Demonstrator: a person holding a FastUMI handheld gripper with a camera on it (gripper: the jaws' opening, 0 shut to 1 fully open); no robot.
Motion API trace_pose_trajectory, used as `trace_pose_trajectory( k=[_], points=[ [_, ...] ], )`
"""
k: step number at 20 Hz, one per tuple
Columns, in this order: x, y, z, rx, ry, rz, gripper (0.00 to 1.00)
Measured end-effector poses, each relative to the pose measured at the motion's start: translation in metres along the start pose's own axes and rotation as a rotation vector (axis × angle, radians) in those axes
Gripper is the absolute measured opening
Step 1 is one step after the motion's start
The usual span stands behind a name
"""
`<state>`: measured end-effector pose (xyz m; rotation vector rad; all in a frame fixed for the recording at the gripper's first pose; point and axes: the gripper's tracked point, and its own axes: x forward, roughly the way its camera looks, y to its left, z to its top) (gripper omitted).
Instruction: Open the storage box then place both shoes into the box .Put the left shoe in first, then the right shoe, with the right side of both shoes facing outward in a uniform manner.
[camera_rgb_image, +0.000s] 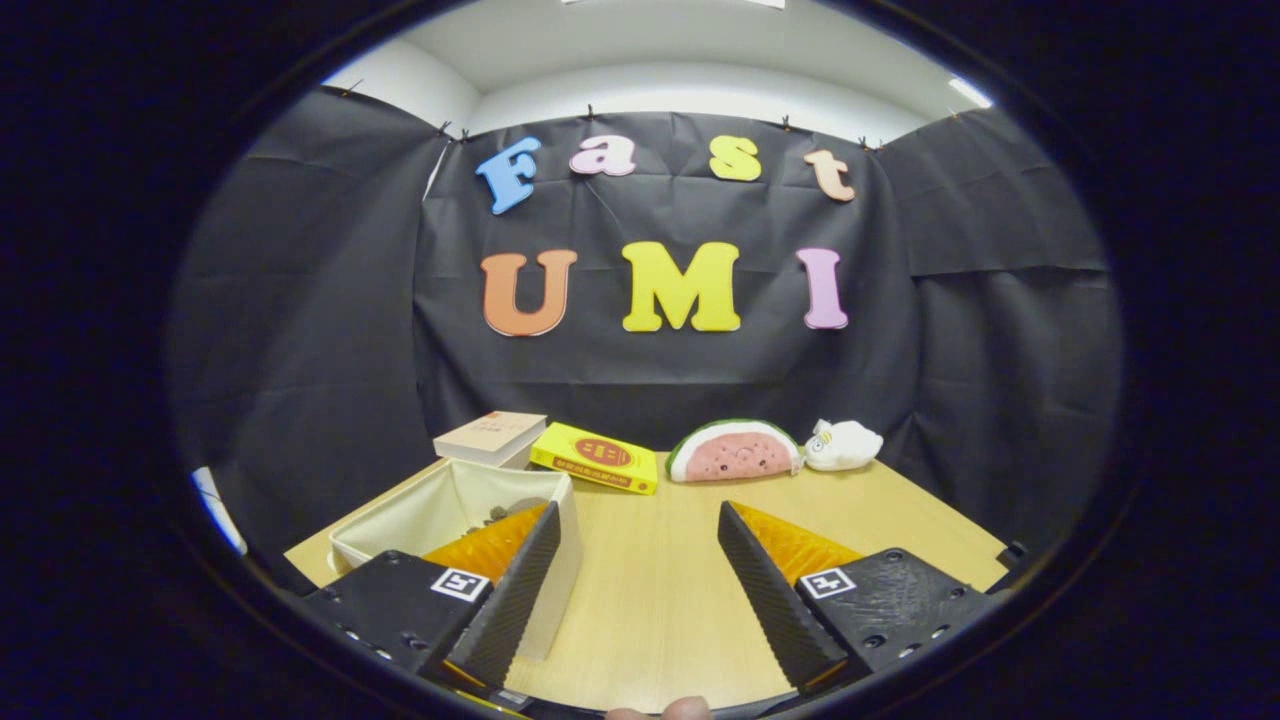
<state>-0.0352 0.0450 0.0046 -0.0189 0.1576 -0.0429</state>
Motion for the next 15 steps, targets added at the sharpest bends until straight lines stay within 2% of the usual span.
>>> trace_pose_trajectory(
  k=[7, 15],
  points=[
    [-0.014, -0.011, -0.003, -0.045, -0.057, 0.007, 0.97],
    [-0.017, -0.019, -0.009, -0.030, -0.073, 0.005, 0.97]
  ],
)
